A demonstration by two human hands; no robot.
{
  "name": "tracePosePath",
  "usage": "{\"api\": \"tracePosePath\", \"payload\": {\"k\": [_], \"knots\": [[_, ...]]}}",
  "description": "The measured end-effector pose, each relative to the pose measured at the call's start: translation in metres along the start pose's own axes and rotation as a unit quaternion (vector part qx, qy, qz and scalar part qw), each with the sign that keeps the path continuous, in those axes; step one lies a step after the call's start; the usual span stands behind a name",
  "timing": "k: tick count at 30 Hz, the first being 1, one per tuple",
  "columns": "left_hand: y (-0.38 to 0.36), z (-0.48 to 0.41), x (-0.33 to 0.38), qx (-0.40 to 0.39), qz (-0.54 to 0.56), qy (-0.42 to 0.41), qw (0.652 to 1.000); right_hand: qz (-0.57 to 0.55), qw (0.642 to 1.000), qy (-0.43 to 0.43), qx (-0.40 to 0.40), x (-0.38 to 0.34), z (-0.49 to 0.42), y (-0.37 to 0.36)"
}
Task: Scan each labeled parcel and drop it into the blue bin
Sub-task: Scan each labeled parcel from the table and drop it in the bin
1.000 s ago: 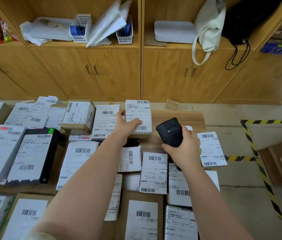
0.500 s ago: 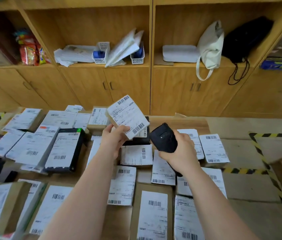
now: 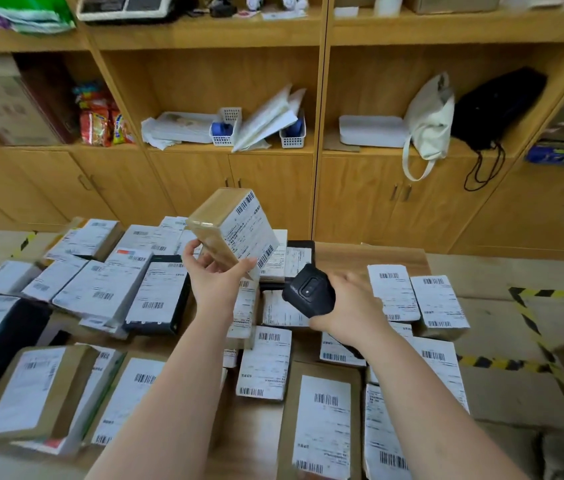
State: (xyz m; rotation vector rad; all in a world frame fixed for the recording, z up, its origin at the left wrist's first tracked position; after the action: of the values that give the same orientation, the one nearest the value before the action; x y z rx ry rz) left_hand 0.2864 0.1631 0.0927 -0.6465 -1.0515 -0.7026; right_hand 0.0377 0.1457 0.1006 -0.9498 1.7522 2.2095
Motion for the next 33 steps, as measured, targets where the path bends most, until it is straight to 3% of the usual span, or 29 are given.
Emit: {"api": "tracePosePath", "payload": {"k": [25,28,33], "knots": [[0.04,-0.016,0.016,-0.006,-0.056,0.027,0.998,0.026,0.999,-0.038,0.013,-0.039,0.01,-0.021],[0.039,-0.018,0.005,-0.02,-0.03,0.079,0.996,0.015,0.997,-0.059,0.047,-0.033,0.014,-0.021],[0.0,-0.003,-0.038,-0.107,-0.029,0.183,0.977,-0.03,0.974,-0.141,0.176,0.004,0.046,-0.01]]}}
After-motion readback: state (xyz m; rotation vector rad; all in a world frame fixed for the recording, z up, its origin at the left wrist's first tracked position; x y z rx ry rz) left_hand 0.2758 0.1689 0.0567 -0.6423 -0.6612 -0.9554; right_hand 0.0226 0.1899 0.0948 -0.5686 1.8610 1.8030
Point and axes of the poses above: each hand's wrist, its own z-axis away from the middle knuckle, its own y-axis out of the back of the hand, x = y × z, the point moved 10 cm from there along -z, towards the middle knuckle, and after that the axes turned 12 degrees about y, right-handed, at the moved point
